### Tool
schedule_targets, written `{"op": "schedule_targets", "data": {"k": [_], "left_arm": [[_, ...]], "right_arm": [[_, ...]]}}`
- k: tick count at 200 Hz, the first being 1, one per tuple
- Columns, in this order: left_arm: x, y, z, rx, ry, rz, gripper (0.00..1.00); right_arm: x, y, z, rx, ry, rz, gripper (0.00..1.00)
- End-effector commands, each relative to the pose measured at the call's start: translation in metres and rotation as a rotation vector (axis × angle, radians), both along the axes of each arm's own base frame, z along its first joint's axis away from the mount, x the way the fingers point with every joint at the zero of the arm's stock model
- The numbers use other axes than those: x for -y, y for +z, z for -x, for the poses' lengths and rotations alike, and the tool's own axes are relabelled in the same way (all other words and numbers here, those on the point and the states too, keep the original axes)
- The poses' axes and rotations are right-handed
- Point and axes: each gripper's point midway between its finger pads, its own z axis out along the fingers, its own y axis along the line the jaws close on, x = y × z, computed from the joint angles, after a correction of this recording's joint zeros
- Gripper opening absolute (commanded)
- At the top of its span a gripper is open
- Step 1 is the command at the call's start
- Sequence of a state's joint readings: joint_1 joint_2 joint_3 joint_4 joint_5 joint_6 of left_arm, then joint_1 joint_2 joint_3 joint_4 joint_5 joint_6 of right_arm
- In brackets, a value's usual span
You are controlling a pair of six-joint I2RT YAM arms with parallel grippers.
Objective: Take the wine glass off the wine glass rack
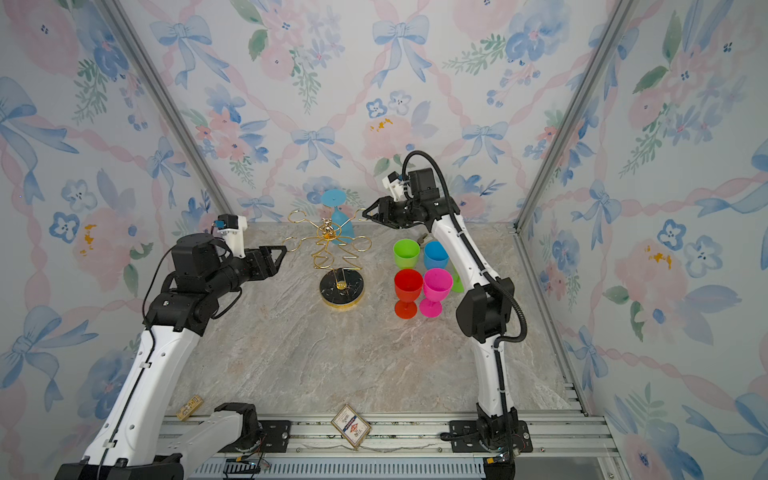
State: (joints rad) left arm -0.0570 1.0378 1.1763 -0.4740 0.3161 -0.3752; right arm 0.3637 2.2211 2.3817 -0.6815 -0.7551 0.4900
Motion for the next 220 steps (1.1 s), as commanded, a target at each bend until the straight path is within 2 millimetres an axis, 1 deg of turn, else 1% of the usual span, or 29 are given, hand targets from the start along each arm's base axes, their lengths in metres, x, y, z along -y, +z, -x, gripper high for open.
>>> {"op": "schedule_targets", "data": {"k": [1, 26, 45, 49, 73, 96, 107, 137, 154, 170, 174, 196, 220], "left_arm": [[0.001, -0.015, 0.001, -0.063, 0.009, 0.047, 0.7], [0.002, -0.015, 0.0, -0.075, 0.017, 0.078, 0.68], [0.003, -0.014, -0.001, -0.079, 0.016, 0.101, 0.63], [0.003, -0.015, -0.001, -0.079, 0.017, 0.103, 0.63], [0.003, -0.015, -0.006, -0.076, 0.025, 0.121, 0.6], [0.006, -0.019, -0.013, -0.084, 0.015, 0.156, 0.55], [0.006, -0.02, -0.015, -0.09, 0.013, 0.167, 0.53], [-0.001, -0.019, -0.02, -0.077, 0.029, 0.182, 0.51], [-0.005, -0.019, -0.022, -0.072, 0.032, 0.201, 0.5], [-0.009, -0.019, -0.023, -0.068, 0.036, 0.223, 0.45], [-0.01, -0.019, -0.023, -0.067, 0.034, 0.23, 0.44], [-0.012, -0.018, -0.023, -0.068, 0.022, 0.264, 0.42], [-0.006, -0.014, -0.02, -0.065, -0.015, 0.277, 0.42]], "right_arm": [[0.001, 0.017, 0.004, 0.028, -0.004, -0.023, 0.45], [-0.005, 0.022, 0.0, 0.014, -0.001, -0.075, 0.39], [-0.008, 0.024, -0.002, 0.013, -0.008, -0.092, 0.34], [-0.011, 0.026, 0.002, 0.004, 0.018, -0.107, 0.33], [-0.014, 0.03, 0.007, 0.0, 0.025, -0.114, 0.27], [-0.016, 0.032, 0.012, -0.005, 0.028, -0.117, 0.23], [-0.017, 0.033, 0.015, -0.003, 0.032, -0.117, 0.2], [-0.021, 0.033, 0.025, -0.058, 0.014, -0.135, 0.14], [-0.025, 0.038, 0.032, -0.064, 0.01, -0.155, 0.1], [-0.028, 0.042, 0.039, -0.075, 0.011, -0.168, 0.07], [-0.027, 0.041, 0.037, -0.07, -0.015, -0.16, 0.06], [-0.029, 0.044, 0.044, -0.072, -0.03, -0.158, 0.03], [-0.029, 0.046, 0.042, -0.069, -0.053, -0.156, 0.0]]}}
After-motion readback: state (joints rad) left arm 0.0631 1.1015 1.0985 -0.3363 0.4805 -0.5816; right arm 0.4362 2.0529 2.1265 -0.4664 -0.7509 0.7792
